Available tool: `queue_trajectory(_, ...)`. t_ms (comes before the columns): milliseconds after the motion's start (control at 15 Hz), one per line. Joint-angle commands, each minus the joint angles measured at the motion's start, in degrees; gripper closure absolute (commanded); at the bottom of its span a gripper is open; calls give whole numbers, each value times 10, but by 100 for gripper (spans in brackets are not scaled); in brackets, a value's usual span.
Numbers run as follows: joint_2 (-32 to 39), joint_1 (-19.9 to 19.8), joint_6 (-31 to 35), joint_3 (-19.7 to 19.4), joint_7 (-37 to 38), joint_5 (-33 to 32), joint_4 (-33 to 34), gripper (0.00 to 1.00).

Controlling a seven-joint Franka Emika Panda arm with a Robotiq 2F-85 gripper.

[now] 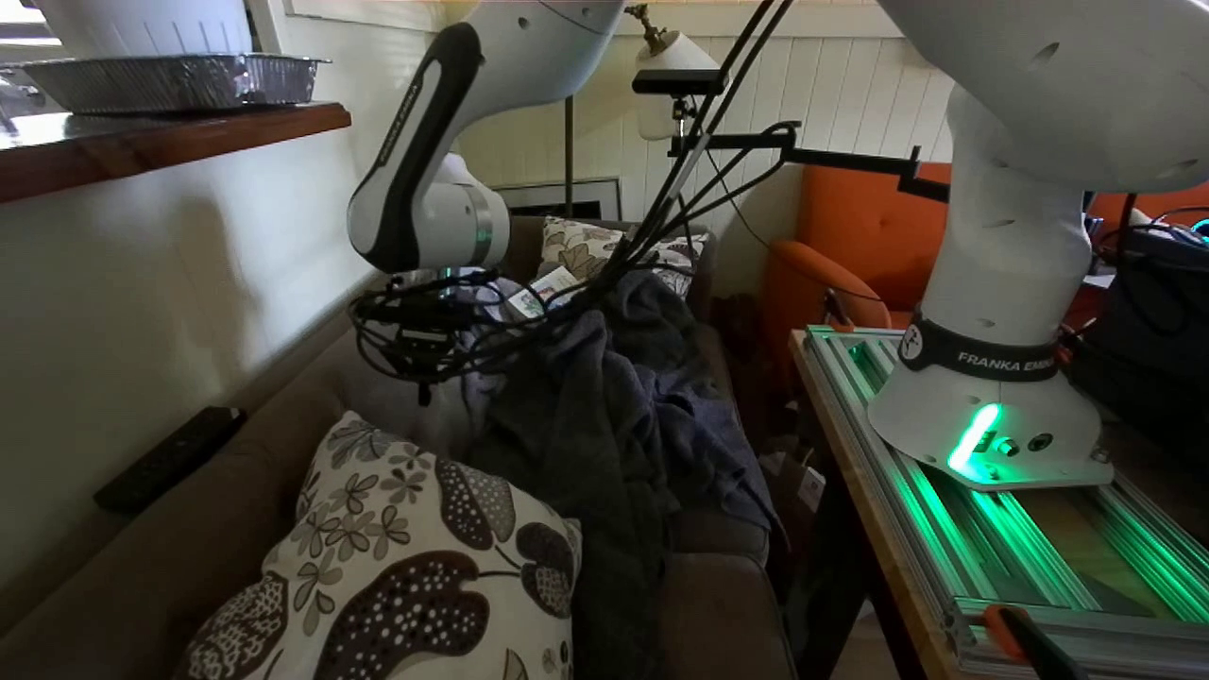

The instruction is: Move the pillow on the left slightly to the left

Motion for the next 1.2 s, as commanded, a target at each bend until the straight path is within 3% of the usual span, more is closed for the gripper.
queue_trajectory(0,-76,3,15,-30,16,-57,-74,74)
queue_trajectory(133,-128,-11,-8,-33,-13,-88,-120,67)
queue_trajectory(200,-172,-49,-27,2,-86,-84,-151,60)
queue_trajectory(533,-316,-83,-148,-7,-225,-119,-244,26)
queue_trajectory(733,-406,-93,-260,-25,-275,-179,-277,4)
queue_trajectory(1133,-567,-81,-509,-5,-329,-262,-284,0)
